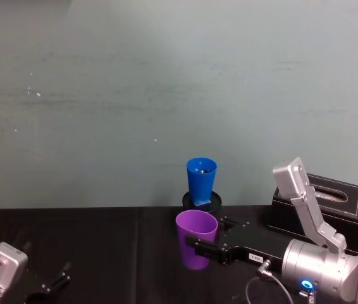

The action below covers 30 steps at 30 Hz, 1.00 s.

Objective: Pick up one cup with a gripper and tap it against the other cup.

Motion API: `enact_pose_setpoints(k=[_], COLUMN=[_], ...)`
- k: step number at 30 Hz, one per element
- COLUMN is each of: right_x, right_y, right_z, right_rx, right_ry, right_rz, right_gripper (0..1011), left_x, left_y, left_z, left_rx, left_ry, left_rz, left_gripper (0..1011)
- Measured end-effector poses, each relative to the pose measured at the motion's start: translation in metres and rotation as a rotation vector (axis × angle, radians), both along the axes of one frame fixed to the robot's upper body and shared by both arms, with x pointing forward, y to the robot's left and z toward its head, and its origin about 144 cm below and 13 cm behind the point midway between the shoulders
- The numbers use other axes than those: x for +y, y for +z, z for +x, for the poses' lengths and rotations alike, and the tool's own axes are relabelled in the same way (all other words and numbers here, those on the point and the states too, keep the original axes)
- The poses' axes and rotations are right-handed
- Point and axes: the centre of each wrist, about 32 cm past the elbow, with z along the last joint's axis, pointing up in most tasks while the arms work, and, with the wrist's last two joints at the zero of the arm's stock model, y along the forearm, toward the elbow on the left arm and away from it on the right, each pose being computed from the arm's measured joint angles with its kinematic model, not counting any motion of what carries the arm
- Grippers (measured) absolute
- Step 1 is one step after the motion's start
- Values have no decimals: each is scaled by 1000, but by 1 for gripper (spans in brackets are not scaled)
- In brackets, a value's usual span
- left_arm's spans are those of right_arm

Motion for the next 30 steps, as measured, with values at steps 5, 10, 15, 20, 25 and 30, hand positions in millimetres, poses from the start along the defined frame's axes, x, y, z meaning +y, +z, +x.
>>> enact_pose_setpoints(k=[5, 10, 15, 20, 25, 30], right_x=[0, 0, 0, 0, 0, 0], right_y=[0, 0, 0, 0, 0, 0], right_z=[0, 1, 1, 1, 1, 1], right_rx=[-1, -1, -2, -2, -2, -2], right_ry=[-1, -2, -2, -2, -3, -3], right_rz=[2, 3, 3, 4, 4, 4], right_gripper=[723, 723, 723, 723, 723, 723], left_x=[0, 0, 0, 0, 0, 0], left_y=[0, 0, 0, 0, 0, 0], left_z=[0, 0, 0, 0, 0, 0], left_rx=[0, 0, 0, 0, 0, 0], left_ry=[0, 0, 0, 0, 0, 0], left_rz=[0, 0, 0, 0, 0, 0], left_gripper=[1005, 1005, 1005, 1005, 1005, 1005])
